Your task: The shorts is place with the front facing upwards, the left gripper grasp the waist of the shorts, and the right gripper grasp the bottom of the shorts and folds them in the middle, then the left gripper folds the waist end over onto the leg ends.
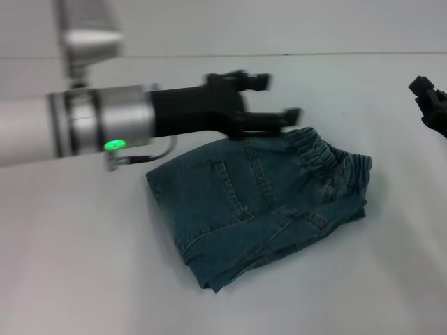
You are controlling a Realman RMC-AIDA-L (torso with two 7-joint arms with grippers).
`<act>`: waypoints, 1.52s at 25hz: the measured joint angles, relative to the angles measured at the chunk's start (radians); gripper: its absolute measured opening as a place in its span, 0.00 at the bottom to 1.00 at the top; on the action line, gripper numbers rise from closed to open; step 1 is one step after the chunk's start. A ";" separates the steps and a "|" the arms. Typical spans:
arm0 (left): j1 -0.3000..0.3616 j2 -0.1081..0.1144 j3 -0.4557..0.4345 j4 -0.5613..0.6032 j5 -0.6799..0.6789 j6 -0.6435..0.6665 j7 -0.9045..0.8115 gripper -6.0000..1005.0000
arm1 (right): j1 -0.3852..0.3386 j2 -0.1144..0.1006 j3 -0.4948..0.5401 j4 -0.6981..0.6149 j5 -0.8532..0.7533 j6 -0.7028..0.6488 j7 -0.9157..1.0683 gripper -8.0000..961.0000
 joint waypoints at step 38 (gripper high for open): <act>0.306 0.031 -0.552 0.131 0.506 0.501 -0.033 0.91 | -0.002 -0.057 -0.962 -0.599 -0.155 -0.512 0.456 0.77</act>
